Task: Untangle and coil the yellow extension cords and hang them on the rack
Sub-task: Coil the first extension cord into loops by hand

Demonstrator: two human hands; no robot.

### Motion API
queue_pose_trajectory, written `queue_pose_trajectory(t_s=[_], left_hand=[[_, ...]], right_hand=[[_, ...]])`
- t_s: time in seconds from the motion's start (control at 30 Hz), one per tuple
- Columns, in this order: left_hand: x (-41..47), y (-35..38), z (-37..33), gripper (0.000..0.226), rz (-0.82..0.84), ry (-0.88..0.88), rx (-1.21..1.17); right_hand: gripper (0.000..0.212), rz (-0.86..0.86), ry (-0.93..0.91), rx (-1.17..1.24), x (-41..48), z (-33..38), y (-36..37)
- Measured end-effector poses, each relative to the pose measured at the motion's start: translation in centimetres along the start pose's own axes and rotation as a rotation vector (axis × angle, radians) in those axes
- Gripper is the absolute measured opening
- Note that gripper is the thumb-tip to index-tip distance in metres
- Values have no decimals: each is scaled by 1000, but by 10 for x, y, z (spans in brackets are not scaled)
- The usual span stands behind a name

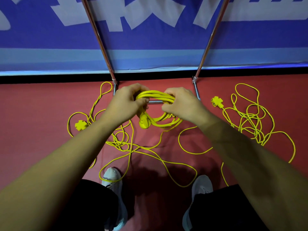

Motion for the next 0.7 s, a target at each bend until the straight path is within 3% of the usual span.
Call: queue_pose_trajectory(t_s=[0.2,0.3,0.43,0.5,0.6,0.7], left_hand=[[1,12,4,15,-2,-139,-268],[2,9,9,16,-37,-176,-371],[6,7,18,23,-106,-220,-520],[6,6,18,25,-99,-233,-640],[6,9,14,20,64,-225,-788],[4,11,12,27,315,-169,-628]], right_hand=[[9,-72,-74,-51,3,-2,-4],[20,-81,27,-64,8,-10,-2],[19,173,173,728,4,-10,11],[22,221,200,934,1,-6,11],[16,191,139,979,5,-4,8],[7,187,46,778,8,-6,4]])
Point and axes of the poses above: each hand's wrist, its own x-axis towards the middle knuckle, its own y-axis out of the palm, z = x × y, the point moved 5 cm from there along x, towards the middle knuckle, and after that the axes turned 9 degrees about x, right-handed, at the moved point
